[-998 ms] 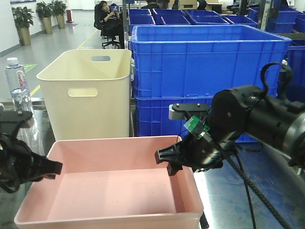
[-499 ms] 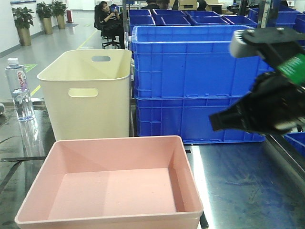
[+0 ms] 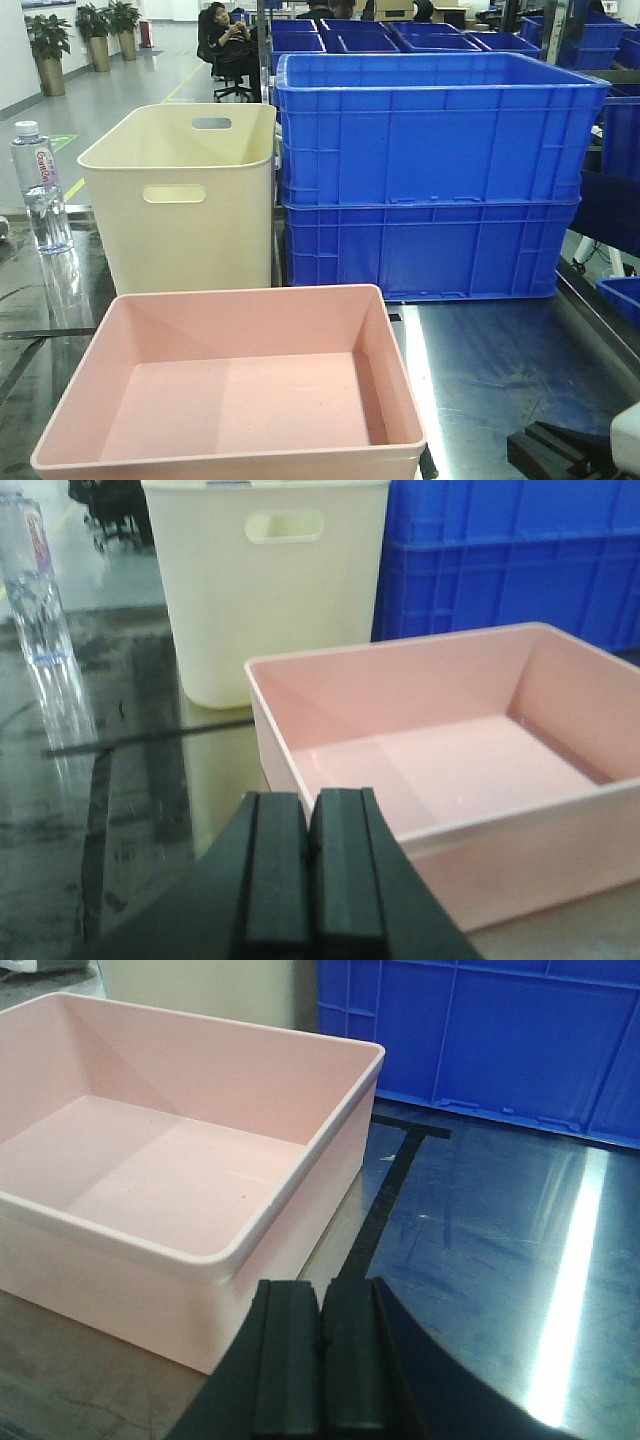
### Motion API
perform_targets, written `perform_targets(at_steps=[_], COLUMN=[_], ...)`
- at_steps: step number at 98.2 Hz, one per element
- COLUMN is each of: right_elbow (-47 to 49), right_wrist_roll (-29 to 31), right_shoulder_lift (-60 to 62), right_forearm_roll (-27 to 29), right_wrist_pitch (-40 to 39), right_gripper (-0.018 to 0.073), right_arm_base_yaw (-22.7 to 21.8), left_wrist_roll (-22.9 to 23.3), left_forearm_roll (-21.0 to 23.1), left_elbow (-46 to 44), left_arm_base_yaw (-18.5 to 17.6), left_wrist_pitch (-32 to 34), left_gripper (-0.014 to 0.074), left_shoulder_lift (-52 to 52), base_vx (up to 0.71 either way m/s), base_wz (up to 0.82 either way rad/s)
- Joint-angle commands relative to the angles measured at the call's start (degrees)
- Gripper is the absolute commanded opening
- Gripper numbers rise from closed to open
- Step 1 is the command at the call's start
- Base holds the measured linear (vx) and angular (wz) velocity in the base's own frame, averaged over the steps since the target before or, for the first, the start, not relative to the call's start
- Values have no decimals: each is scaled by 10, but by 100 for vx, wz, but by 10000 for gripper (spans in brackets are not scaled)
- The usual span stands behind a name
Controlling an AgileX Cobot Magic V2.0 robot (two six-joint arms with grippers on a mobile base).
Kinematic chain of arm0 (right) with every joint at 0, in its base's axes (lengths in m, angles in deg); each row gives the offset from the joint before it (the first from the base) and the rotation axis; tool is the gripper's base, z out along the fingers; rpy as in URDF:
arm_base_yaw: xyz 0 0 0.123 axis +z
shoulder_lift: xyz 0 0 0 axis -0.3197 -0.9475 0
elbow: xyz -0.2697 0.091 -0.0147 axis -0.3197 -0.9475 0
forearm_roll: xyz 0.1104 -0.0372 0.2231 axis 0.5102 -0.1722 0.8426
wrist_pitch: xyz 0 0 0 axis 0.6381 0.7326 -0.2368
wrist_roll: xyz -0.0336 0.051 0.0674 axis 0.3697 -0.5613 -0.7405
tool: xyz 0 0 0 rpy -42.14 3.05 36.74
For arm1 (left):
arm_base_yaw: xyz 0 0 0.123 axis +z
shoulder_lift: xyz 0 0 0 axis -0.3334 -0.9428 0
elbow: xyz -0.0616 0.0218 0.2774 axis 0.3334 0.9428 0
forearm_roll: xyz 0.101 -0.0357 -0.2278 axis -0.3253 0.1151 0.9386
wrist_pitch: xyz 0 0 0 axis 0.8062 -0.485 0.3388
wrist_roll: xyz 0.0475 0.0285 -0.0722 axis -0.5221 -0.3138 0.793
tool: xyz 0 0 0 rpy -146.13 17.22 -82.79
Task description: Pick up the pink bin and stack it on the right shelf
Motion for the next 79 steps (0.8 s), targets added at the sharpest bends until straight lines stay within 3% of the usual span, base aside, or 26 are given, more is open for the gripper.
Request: perform_targets(at_steps=[1, 61, 79], right_elbow=[2, 2, 2], right_wrist_roll=[6, 6, 6], right_shoulder_lift=[6, 6, 6], right_forearm_roll=[-3, -3, -3], right_wrist_pitch=[-106, -100, -100], right_gripper=[-11, -11, -11], right_arm_base_yaw=[-3, -3, -3], left_wrist_roll=[-1, -1, -1], left_forearm_roll=[9, 8, -17], left_elbow=[-15, -15, 56], left_arm_base_yaw=[0, 0, 18], left_wrist_pitch=[80, 75, 109], left_gripper=[-8, -8, -8], left_shoulder_lift=[-4, -4, 38], base_vx=[0, 0, 0], base_wz=[0, 0, 0])
